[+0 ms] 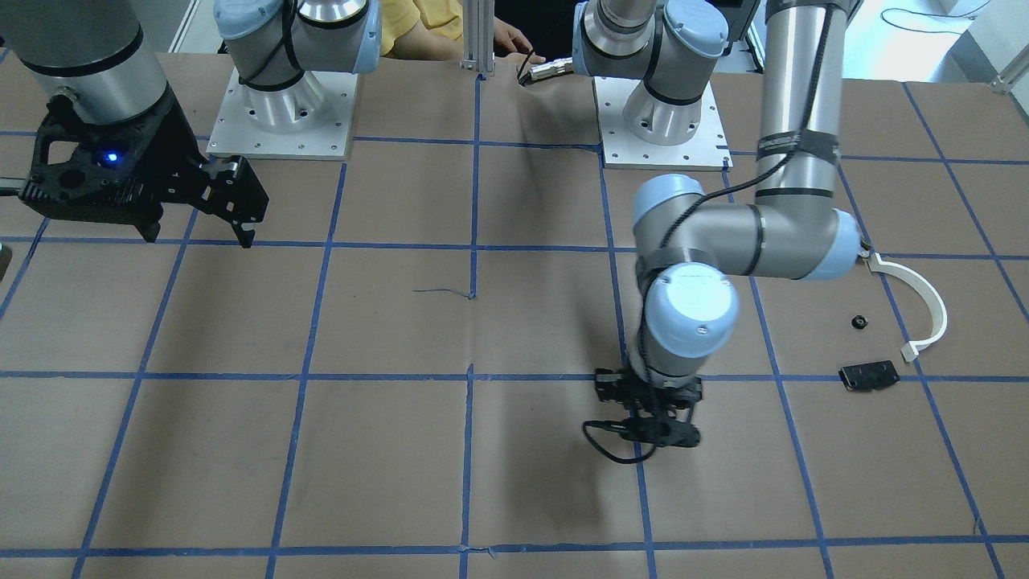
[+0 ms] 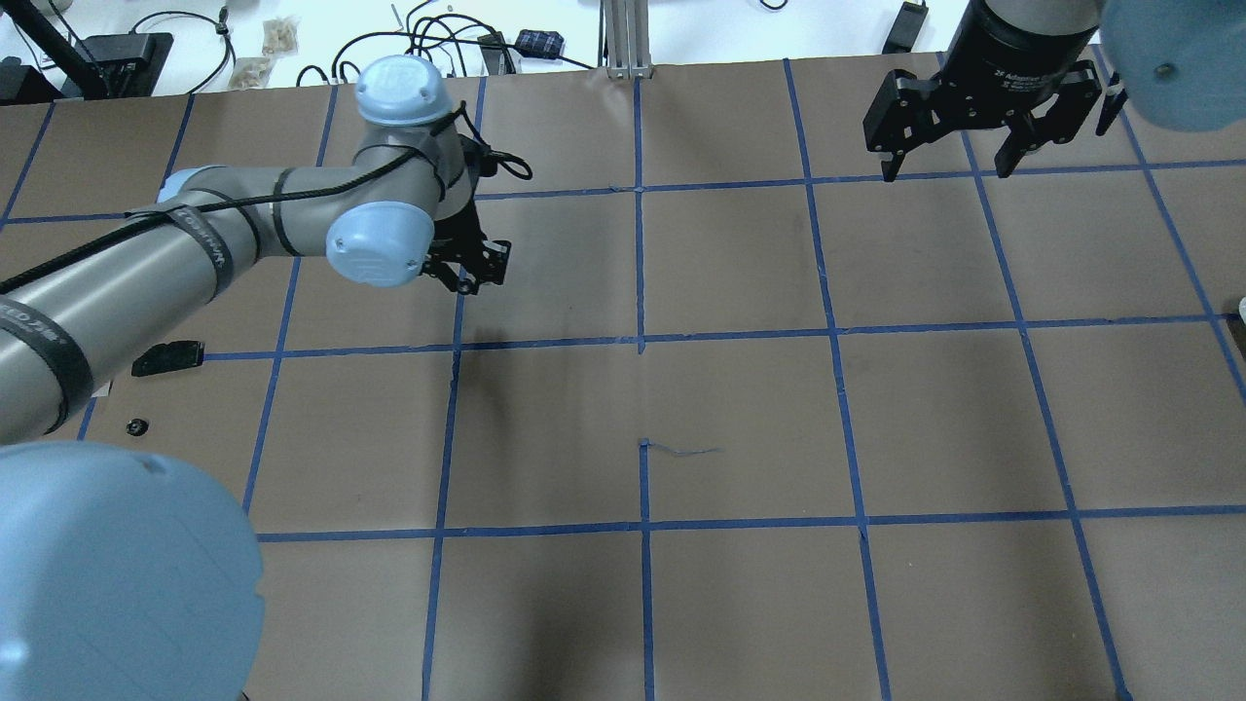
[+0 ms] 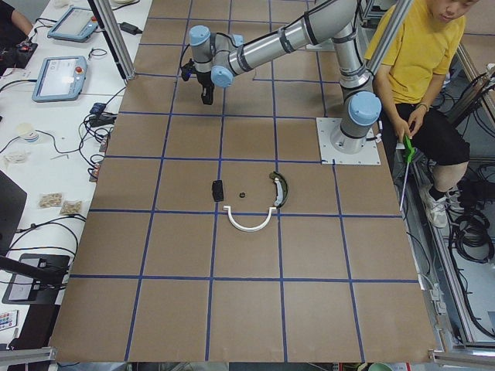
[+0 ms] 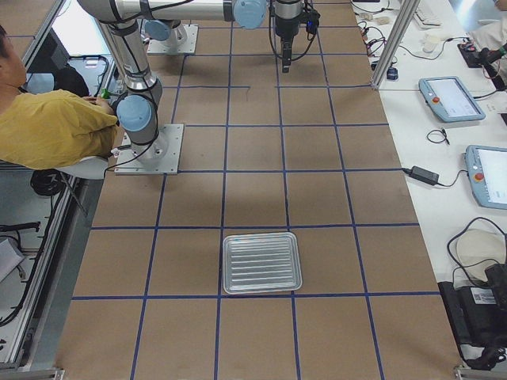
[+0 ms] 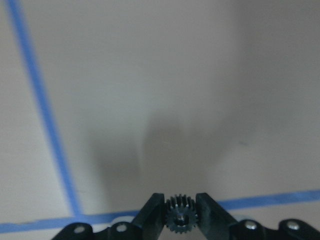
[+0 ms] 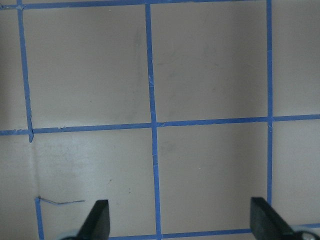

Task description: Place bearing gear from tray to pile

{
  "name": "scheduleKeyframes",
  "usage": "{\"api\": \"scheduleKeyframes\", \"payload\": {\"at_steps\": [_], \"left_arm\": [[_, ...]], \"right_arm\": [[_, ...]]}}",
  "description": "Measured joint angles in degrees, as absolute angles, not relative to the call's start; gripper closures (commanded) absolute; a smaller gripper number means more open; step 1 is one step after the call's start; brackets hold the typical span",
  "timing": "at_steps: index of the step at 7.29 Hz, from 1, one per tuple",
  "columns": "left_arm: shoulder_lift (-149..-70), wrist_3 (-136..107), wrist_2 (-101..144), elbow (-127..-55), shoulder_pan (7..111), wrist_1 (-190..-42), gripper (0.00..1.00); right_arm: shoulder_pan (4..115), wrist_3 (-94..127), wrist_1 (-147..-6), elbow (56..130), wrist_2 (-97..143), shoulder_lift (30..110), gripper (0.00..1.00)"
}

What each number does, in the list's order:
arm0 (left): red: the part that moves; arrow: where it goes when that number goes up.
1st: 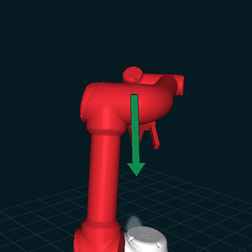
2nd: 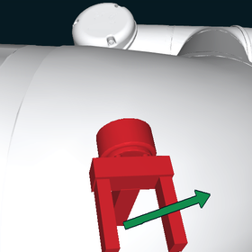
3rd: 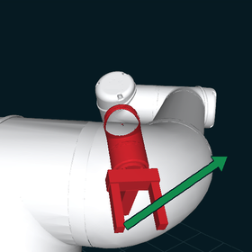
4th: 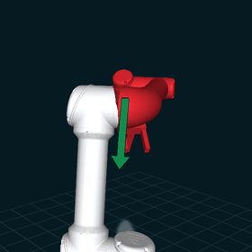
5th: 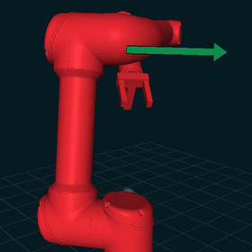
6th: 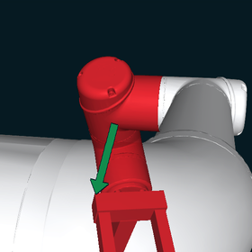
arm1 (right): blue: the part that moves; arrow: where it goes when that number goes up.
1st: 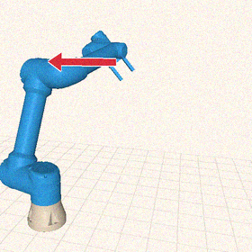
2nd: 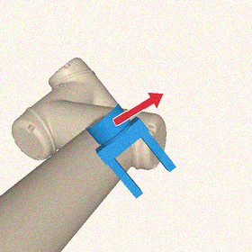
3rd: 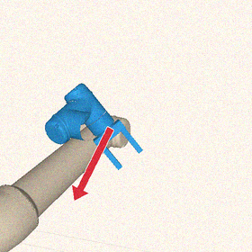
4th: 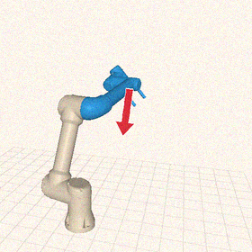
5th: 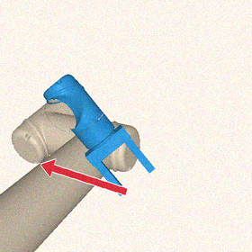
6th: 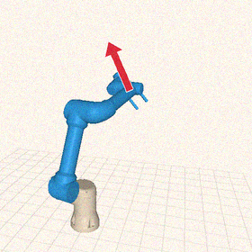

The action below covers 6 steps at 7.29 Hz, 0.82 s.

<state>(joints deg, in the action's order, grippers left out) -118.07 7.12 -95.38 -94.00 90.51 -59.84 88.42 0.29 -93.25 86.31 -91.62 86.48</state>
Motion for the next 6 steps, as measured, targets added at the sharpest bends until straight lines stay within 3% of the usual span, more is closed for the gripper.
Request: {"api": "scheduleKeyframes", "payload": {"at_steps": [6], "left_arm": [[-113.0,45.1,-98.3,-97.3,59.3,-60.3,1.00]], "right_arm": [[88.4,0.7,-93.2,86.5,-91.5,86.6,0.00]]}}
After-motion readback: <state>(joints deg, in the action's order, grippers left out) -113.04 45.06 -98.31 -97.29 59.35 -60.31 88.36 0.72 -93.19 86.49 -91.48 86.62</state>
